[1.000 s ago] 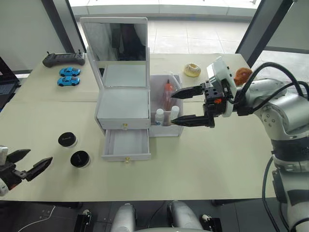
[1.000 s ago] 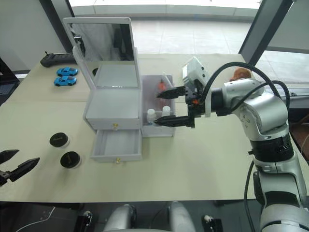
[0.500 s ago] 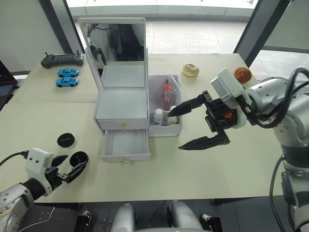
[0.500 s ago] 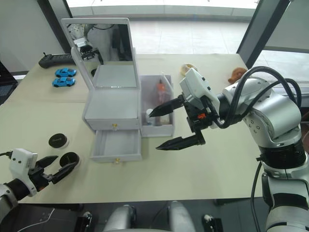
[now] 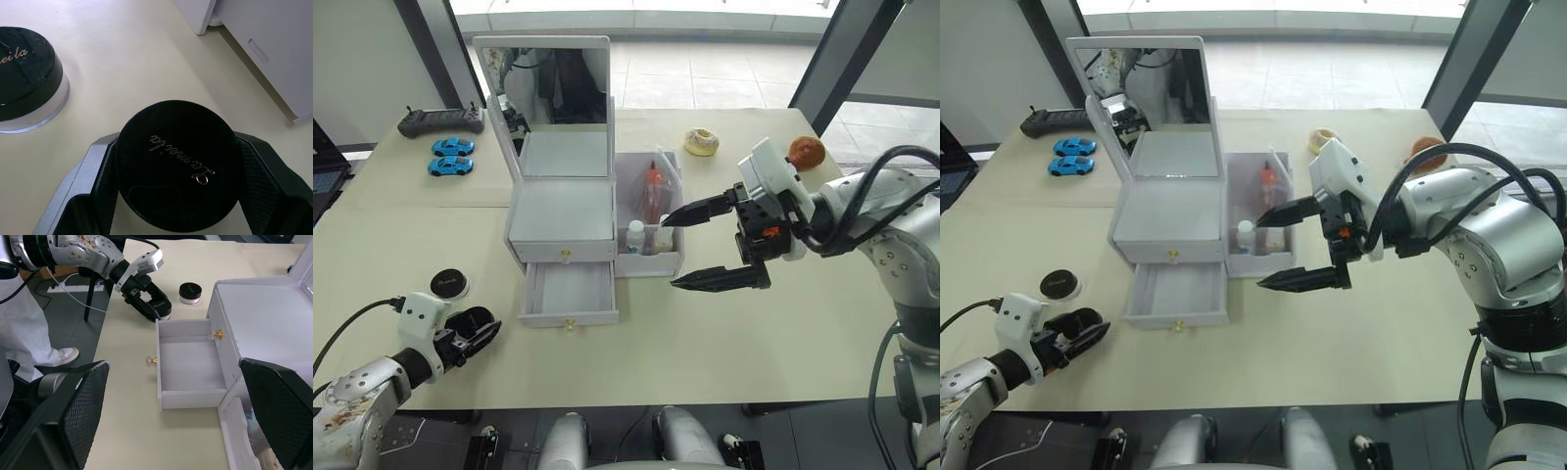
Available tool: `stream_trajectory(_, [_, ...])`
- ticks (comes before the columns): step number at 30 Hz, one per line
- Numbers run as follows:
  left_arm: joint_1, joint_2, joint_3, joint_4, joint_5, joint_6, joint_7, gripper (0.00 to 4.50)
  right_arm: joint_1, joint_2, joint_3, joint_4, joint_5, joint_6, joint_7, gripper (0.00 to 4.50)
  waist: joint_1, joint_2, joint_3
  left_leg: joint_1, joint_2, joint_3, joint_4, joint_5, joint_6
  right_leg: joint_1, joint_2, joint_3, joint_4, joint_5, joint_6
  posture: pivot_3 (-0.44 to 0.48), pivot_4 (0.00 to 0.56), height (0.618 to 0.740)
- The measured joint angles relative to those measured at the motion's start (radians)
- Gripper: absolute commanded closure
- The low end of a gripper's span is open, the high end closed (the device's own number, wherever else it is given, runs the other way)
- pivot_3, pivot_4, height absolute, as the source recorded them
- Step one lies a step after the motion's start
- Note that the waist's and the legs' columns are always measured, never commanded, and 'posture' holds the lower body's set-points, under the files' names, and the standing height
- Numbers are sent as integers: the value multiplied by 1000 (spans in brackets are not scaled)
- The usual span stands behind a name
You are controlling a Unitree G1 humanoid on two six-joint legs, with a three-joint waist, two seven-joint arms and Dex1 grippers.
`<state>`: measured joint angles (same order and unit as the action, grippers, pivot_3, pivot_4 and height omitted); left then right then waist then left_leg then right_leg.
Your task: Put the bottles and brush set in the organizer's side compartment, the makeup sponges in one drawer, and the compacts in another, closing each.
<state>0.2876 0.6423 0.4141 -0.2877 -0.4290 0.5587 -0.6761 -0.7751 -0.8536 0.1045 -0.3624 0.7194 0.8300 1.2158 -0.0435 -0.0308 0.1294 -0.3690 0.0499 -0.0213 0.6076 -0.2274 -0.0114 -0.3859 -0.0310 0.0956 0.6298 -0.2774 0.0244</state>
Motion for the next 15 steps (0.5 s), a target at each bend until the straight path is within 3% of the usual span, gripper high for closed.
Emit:
stream_trajectory(7, [-12,9,12,19,-9,-8,-12,1576,0,6,1,2,-10,1,-20,0,0,0,0,0,0,0,0,0,0,0,0,0,0,0,0,0,150,740])
stream_trajectory(15, [-102,190,146,-65,-198,99,-136,1576,-2,5,0,-2,-1,2,2,0,2,-1,1,0,0,0,0,0,0,0,0,-1,0,0,0,0,150,740])
